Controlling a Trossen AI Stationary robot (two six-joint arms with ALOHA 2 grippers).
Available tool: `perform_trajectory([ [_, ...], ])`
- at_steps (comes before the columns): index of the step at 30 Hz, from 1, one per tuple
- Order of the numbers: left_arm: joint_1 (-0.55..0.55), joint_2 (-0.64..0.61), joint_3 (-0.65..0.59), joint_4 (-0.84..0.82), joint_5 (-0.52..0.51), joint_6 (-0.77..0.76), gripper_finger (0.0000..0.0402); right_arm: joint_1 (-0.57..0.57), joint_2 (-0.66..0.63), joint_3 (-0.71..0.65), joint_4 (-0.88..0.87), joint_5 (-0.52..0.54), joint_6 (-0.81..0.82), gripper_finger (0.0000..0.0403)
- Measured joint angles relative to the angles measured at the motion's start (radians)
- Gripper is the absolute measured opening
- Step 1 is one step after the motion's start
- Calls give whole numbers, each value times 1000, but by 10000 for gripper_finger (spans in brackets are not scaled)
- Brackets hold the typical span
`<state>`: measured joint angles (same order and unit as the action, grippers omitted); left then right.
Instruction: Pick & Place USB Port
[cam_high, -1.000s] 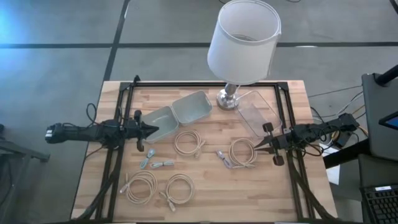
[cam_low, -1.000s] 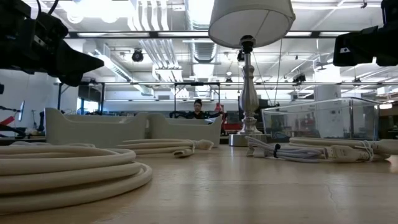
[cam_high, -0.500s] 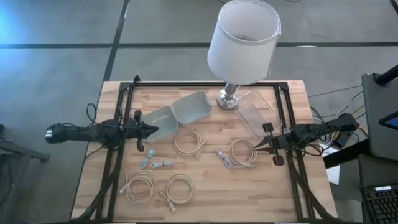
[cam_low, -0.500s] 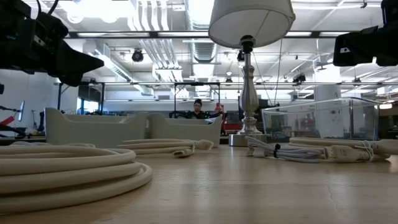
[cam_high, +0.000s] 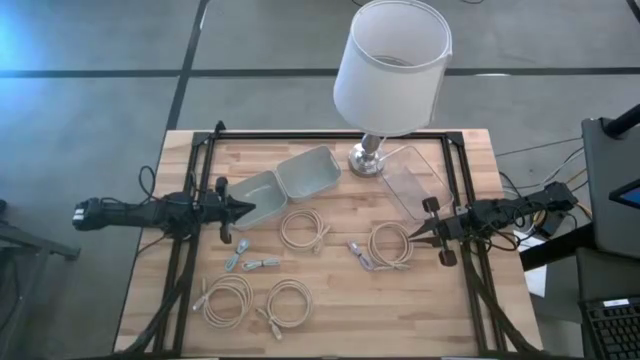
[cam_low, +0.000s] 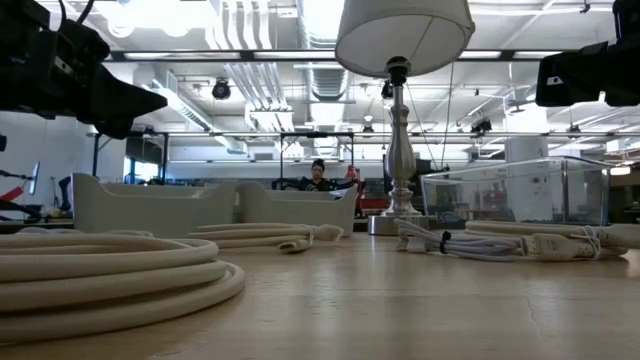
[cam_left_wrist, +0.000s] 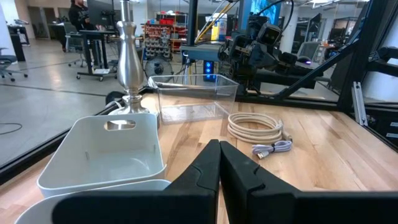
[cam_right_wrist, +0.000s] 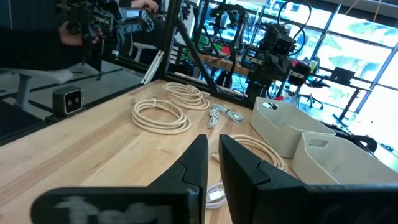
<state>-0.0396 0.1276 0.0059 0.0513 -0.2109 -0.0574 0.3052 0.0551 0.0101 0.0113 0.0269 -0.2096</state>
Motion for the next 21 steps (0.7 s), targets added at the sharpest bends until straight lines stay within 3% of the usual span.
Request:
perform_trajectory([
  [13, 0, 0, 0, 0, 0, -5, 12, 0, 0, 0, 0, 0, 0, 38],
  [21, -1, 0, 0, -1, 9, -128, 12, 0, 0, 0, 2, 6, 0, 38],
])
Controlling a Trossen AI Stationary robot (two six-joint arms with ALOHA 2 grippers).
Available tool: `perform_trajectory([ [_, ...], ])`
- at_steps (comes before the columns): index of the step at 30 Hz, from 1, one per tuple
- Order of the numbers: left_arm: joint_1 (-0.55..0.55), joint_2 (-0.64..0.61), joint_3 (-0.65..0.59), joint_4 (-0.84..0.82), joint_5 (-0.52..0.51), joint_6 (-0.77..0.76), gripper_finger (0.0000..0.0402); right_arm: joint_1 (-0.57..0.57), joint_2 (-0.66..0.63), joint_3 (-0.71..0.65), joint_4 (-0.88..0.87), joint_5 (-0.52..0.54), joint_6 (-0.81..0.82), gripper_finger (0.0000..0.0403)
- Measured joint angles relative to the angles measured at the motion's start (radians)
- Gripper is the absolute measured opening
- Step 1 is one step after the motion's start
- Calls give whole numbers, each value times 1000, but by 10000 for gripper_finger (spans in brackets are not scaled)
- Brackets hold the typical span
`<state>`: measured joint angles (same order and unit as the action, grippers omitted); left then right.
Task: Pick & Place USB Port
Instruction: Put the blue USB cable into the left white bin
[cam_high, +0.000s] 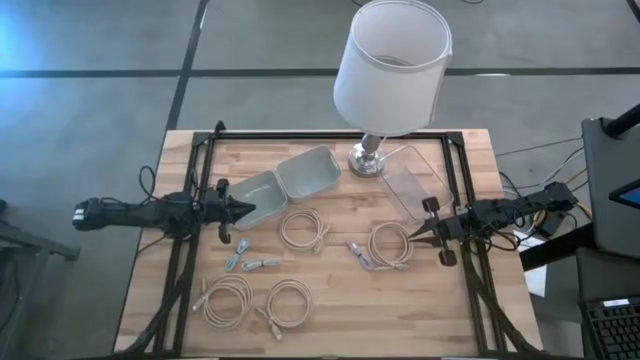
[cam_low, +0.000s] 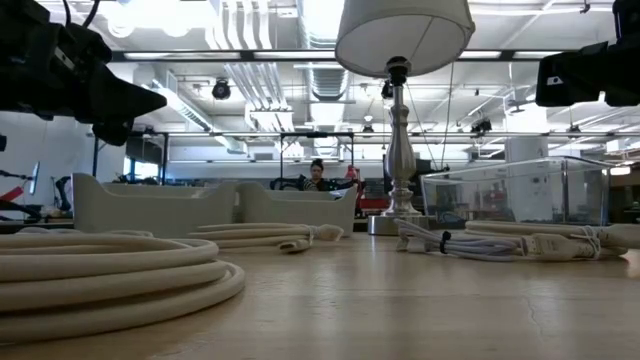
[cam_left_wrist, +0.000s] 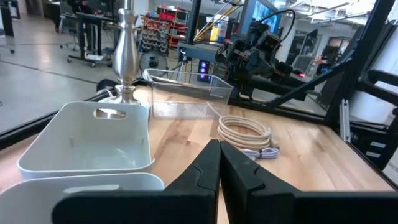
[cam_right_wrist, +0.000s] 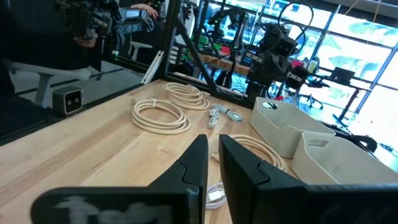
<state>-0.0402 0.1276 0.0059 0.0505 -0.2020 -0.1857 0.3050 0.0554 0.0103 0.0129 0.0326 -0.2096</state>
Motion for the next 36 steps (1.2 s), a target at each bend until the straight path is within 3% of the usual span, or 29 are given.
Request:
perform_trajectory([
  [6, 0, 0, 0, 0, 5, -23, 12, 0, 0, 0, 4, 29, -19, 38],
  [12, 0, 0, 0, 0, 6, -27, 12, 0, 0, 0, 20, 30, 74, 38],
  [21, 0, 0, 3, 17, -2, -40, 27, 0, 0, 0, 119, 49, -311, 38],
  [32, 0, 0, 4, 1, -6, -33, 44, 0, 0, 0, 321, 49, -366, 38],
  [36, 0, 0, 4, 0, -6, -32, 43, 0, 0, 0, 414, 49, -303, 38],
])
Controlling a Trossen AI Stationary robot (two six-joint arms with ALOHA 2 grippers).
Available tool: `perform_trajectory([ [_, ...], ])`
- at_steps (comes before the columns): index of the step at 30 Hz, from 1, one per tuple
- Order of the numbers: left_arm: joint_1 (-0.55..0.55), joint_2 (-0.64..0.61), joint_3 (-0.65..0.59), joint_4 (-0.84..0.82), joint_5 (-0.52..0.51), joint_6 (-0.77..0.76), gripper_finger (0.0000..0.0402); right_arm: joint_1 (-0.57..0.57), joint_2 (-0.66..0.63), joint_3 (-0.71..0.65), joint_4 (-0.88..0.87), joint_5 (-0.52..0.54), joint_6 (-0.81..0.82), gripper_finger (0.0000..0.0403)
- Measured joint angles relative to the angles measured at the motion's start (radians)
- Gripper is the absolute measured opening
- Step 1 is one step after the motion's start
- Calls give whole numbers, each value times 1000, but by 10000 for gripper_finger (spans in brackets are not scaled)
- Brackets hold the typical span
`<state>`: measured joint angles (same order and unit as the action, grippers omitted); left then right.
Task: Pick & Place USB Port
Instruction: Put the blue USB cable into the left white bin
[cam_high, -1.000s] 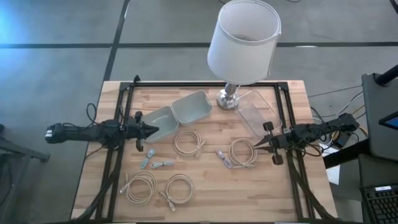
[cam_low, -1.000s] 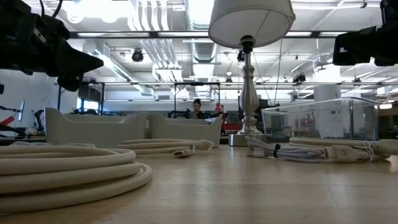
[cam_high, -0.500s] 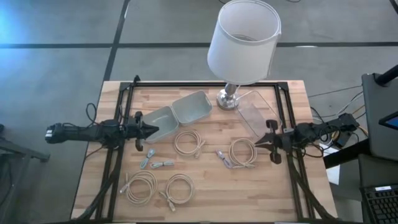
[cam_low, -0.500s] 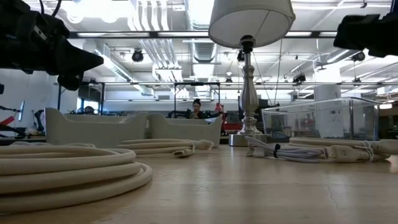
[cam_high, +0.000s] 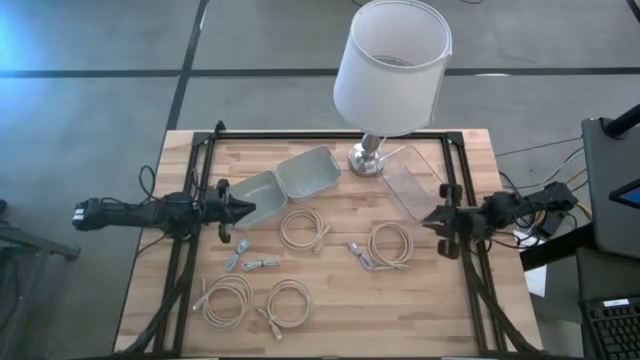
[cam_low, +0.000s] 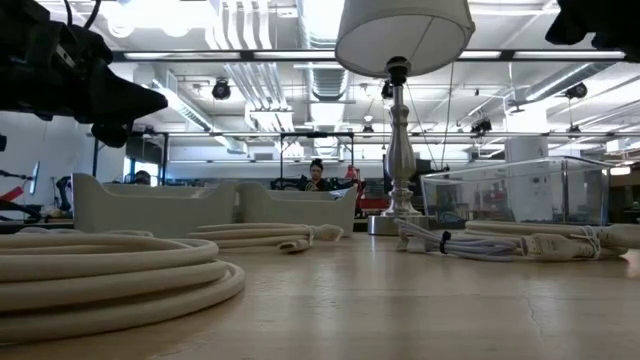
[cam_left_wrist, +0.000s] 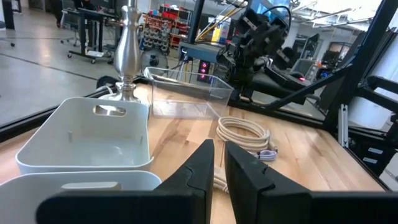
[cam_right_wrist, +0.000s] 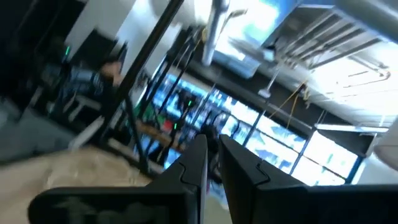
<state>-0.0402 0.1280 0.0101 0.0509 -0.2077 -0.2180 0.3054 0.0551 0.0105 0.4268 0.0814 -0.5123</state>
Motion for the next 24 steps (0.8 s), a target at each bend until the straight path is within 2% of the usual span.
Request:
perform_trajectory([
  [3, 0, 0, 0, 0, 0, 0, 44, 0, 0, 0, 55, 3, 77, 38],
  [9, 0, 0, 0, -1, 0, 1, 40, 0, 14, 0, 79, 85, 160, 38],
  [11, 0, 0, 0, -1, 0, 2, 40, 0, 32, 3, 86, 127, 196, 40],
  [13, 0, 0, 0, -1, 0, 2, 40, 0, 61, 26, 80, 212, 265, 46],
  [15, 0, 0, 0, -2, 0, 2, 39, 0, 106, 57, 60, 297, 305, 57],
  [17, 0, 0, 0, -2, 0, 2, 40, 0, 166, 103, 13, 334, 308, 72],
  [24, 0, 0, 0, -2, 0, 2, 40, 0, 442, 303, -57, 338, 262, 132],
])
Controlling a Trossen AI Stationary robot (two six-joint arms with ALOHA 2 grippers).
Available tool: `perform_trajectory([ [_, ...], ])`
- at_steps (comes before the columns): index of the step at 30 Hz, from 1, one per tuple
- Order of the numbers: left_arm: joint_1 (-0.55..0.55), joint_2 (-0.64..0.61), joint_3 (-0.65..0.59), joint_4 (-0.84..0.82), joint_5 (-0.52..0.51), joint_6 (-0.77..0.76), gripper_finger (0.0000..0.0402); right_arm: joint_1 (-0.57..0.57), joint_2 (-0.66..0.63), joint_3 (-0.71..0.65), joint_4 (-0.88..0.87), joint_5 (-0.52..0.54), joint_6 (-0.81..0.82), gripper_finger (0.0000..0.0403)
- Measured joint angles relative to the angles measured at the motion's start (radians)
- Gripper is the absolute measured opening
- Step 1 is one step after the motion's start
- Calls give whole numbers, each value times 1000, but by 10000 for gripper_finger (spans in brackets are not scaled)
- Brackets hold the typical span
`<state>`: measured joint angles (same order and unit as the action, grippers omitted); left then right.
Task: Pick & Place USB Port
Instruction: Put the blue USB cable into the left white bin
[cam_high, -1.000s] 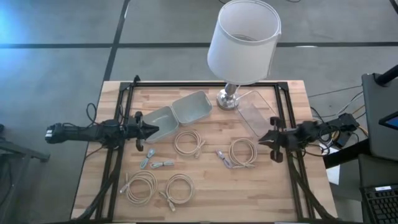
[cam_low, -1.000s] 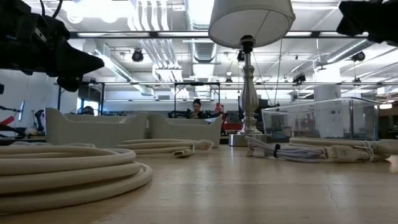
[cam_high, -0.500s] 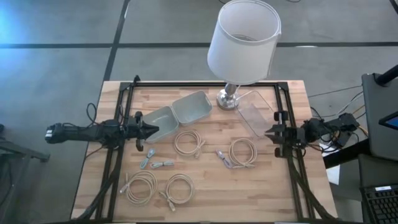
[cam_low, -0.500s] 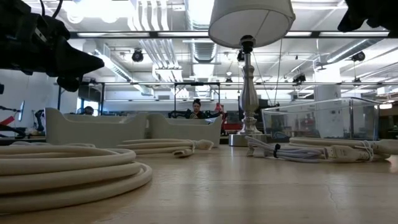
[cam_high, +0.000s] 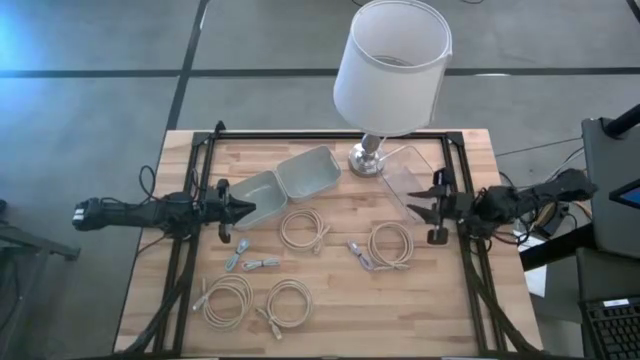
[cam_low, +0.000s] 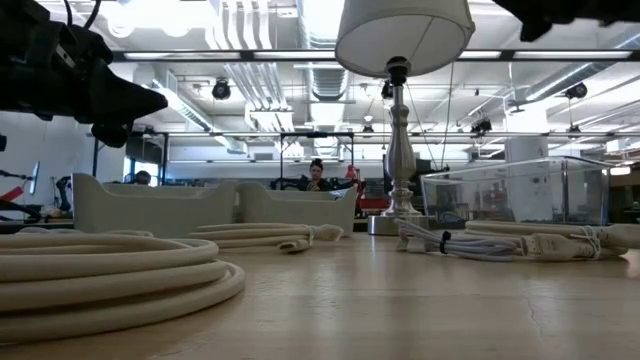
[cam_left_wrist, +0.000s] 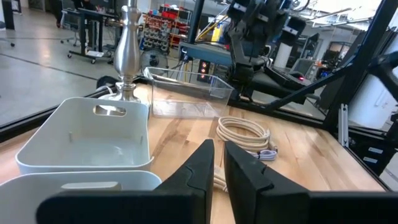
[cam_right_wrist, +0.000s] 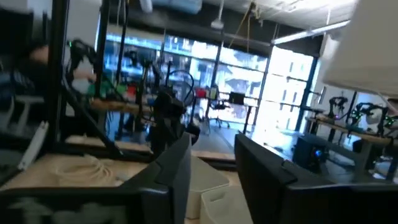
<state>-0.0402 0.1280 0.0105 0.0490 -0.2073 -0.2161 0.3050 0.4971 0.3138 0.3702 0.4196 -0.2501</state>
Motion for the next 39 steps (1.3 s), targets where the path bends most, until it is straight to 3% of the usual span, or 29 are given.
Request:
perform_trajectory([
  [8, 0, 0, 0, 0, 0, 0, 43, 0, 309, 204, -133, 3, 94, 176],
  [15, 0, 0, 0, 0, 0, 0, 43, -5, 548, 318, -140, 1, 151, 188],
  [18, 0, 0, 0, -1, 0, -1, 41, -16, 619, 381, -233, 0, 197, 188],
  [23, 0, 0, 0, 0, 0, -1, 39, -56, 695, 501, -474, 0, 385, 187],
  [29, 0, 0, 0, 11, -2, 5, 39, -80, 751, 528, -646, -1, 598, 187],
  [35, 0, 3, 0, 24, -3, 4, 41, -81, 786, 524, -713, -17, 644, 187],
  [39, 1, 6, 0, 78, 15, -1, 42, -86, 799, 523, -712, -139, 645, 187],
])
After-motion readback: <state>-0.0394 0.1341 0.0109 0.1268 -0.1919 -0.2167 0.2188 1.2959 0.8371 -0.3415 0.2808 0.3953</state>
